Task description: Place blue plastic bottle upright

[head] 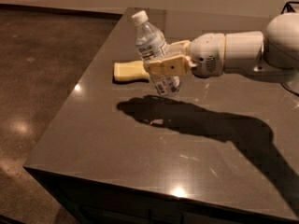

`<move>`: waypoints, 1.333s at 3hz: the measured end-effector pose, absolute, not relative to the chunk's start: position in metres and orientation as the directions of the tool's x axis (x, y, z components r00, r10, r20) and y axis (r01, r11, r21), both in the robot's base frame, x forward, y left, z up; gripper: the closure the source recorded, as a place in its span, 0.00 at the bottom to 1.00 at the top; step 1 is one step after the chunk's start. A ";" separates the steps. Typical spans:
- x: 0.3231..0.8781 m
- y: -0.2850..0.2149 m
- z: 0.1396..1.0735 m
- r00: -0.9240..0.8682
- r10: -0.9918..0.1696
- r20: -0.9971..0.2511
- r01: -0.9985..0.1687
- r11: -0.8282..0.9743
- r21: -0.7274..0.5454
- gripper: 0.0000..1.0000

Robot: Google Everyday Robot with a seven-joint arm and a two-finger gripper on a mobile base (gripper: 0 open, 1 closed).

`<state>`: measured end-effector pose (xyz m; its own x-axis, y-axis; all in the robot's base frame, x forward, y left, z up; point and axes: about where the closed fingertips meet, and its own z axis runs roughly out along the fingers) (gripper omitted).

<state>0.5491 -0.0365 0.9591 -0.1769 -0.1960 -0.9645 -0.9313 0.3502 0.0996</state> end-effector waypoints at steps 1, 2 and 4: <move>0.548 -0.056 0.955 -0.177 -0.135 -0.975 -0.909 0.402 0.109 1.00; 0.548 -0.070 0.950 -0.173 -0.087 -0.981 -0.891 0.439 0.118 1.00; 0.549 -0.089 0.936 -0.142 0.033 -0.989 -0.860 0.492 0.140 1.00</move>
Offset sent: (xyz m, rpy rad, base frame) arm -0.0005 -0.0610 -0.0195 0.1561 -0.0314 -0.1869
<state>0.5493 -0.0892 0.9360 -0.1420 0.0326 -0.9893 -0.8596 0.4915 0.1396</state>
